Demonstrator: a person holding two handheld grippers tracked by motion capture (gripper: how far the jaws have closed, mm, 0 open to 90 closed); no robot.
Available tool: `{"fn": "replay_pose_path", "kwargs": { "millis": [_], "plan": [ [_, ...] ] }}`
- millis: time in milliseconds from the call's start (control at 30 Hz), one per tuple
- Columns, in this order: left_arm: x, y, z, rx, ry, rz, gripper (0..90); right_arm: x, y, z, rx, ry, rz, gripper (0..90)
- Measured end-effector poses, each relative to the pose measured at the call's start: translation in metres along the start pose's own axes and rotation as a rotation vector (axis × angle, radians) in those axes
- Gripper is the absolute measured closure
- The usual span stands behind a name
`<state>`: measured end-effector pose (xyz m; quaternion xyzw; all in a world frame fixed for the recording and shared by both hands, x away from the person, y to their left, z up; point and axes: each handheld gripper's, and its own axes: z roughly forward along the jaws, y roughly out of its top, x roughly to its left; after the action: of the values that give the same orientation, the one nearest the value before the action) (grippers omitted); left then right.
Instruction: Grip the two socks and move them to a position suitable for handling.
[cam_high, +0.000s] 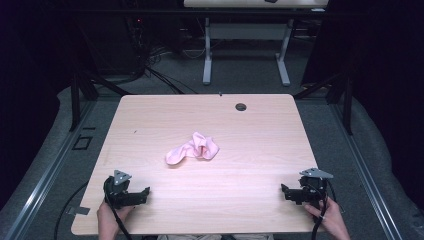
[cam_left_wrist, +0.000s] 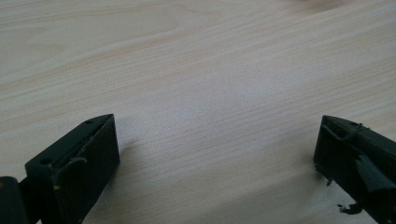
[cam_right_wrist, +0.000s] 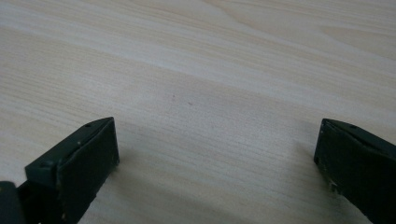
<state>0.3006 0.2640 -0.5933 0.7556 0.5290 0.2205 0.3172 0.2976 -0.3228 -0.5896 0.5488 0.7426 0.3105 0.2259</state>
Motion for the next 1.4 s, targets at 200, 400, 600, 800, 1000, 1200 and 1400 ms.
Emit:
{"fn": "replay_pose_path", "kwargs": {
  "millis": [200, 400, 600, 800, 1000, 1200, 1400],
  "plan": [
    [0.0, 0.001, 0.0, 0.001, 0.002, 0.006, 0.3, -0.001, 0.001, 0.001, 0.003, 0.005, -0.006, 0.0],
    [0.0, 0.001, 0.0, 0.004, 0.003, 0.004, 0.3, 0.002, 0.005, 0.002, 0.023, -0.009, 0.007, 0.0],
    [0.0, 0.001, 0.001, 0.002, 0.005, 0.002, 0.3, 0.003, 0.009, 0.004, 0.031, 0.009, -0.01, 3.2],
    [-0.001, 0.001, 0.001, 0.0, 0.005, -0.001, 0.3, 0.003, 0.009, 0.002, 0.025, 0.019, -0.017, 8.3],
    [0.0, 0.002, 0.002, -0.001, 0.002, 0.0, 0.3, 0.008, 0.021, 0.003, 0.008, 0.106, -0.023, 11.2],
    [0.0, 0.002, 0.002, -0.002, 0.003, -0.001, 0.4, 0.028, 0.051, 0.007, -0.027, 0.23, -0.058, 11.7],
    [0.0, 0.002, 0.002, -0.001, 0.003, 0.0, 0.4, 0.065, 0.094, 0.022, -0.035, 0.359, -0.128, 7.1]
  ]
}}
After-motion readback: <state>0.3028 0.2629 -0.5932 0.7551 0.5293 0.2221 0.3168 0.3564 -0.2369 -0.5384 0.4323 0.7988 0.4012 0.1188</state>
